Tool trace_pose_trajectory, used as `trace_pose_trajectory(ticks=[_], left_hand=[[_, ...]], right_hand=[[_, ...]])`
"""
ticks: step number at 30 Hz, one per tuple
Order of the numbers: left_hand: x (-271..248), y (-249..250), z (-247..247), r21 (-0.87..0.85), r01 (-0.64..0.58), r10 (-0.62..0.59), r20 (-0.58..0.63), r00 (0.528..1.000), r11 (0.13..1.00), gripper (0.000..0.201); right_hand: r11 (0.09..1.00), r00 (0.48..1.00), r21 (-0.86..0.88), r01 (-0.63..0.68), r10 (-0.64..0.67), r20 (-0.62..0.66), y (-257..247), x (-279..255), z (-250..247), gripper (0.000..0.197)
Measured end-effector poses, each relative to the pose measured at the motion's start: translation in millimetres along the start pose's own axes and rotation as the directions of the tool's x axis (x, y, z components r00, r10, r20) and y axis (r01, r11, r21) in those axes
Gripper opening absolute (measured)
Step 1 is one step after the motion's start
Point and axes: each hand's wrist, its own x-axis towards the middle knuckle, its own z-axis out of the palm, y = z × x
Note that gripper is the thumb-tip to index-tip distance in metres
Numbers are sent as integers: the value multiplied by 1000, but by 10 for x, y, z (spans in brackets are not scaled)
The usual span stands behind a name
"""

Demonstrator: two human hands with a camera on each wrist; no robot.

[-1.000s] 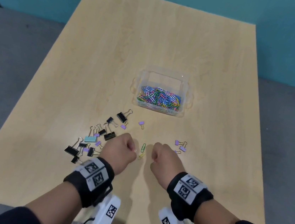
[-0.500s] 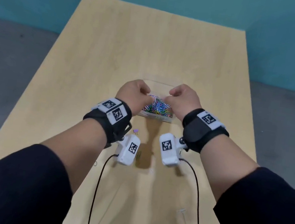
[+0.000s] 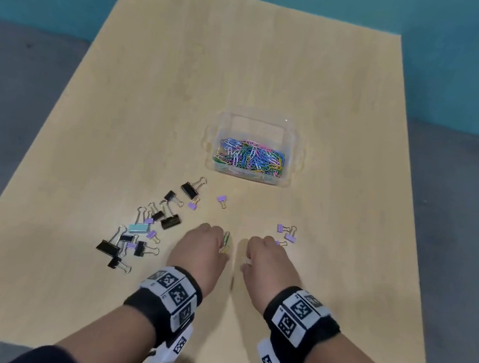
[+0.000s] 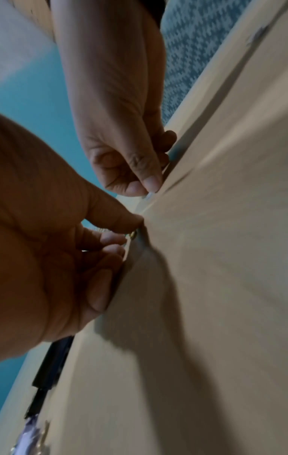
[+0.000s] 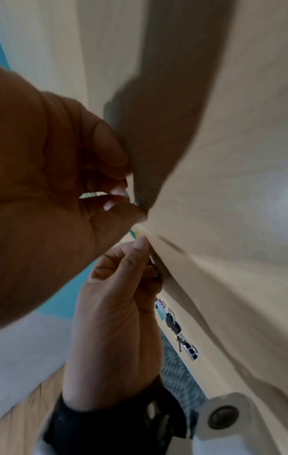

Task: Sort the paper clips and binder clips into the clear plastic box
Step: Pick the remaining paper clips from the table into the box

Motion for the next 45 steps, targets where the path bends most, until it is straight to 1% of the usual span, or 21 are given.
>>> trace_pose_trajectory(ticks=[2,5,8,11,13,16,20,22,24,27,28,31,33,35,37,38,40,41,42,43,45], left_hand=[[15,-5,19,-1,-6,6,-2,1000,1000,8],[26,-13,32,26,-29,28,10,1000,999,9],[-22,0,40,108,-92,88,40,995,990,15],[-76,4,30,115,-125,118,60,991,985,19],[-85,-23,18,57,-114,112,47,993,992,19],[-51,-66,-31,-35,-87,86,-13,996,996,13],[60,-51,-85,-3,-24,24,-62,998,1000,7],[122,11,-85,16,-4,5,-64,998,1000,10],[179,92,-67,72,-11,13,-31,999,997,16],[231,200,-57,154,-35,30,35,999,987,9],[239,222,-50,183,-47,36,61,997,982,9],[240,261,-52,252,-75,42,133,990,965,21],[228,266,-56,301,-128,84,155,984,945,26],[200,262,-46,353,-220,161,189,969,909,28],[186,238,-16,355,-285,216,223,951,890,24],[200,222,-16,324,-281,212,230,950,903,20],[279,199,-103,192,-201,164,190,968,961,13],[349,197,-200,94,-136,123,130,984,986,10],[441,208,-328,-5,-75,75,46,996,997,9],[546,232,-478,-98,-36,31,-53,998,995,9],[764,327,-772,-215,-43,-6,-219,976,976,9]], right_hand=[[999,1000,15,-29,29,7,-24,24,17,12],[999,999,21,-50,49,16,-38,53,38,13],[1000,999,-28,-3,4,37,-59,37,37,18],[997,998,-57,50,-47,45,-73,-17,15,25],[998,998,-36,57,-56,36,-66,-36,3,24],[999,999,23,27,-27,38,-24,-44,-2,27],[997,999,79,-4,1,34,80,-100,25,26],[996,1000,90,5,-7,23,135,-149,33,24],[994,1000,107,7,-9,19,195,-194,34,25],[992,1000,127,17,-19,13,284,-233,30,25],[990,1000,139,18,-19,8,308,-242,21,24],[980,1000,198,1,0,-6,359,-245,-16,22],[964,1000,266,-11,17,-20,387,-212,-55,20],[954,999,300,-5,16,-33,394,-138,-118,19],[954,999,299,1,13,-45,378,-13,-211,16],[952,998,306,0,18,-58,362,66,-269,17],[941,994,338,2,36,-105,320,234,-415,18],[927,990,375,-6,60,-131,293,329,-508,19],[899,984,438,-21,97,-151,271,436,-614,19],[860,977,510,-32,134,-164,245,550,-726,18],[794,963,608,-24,182,-199,180,790,-933,17]])
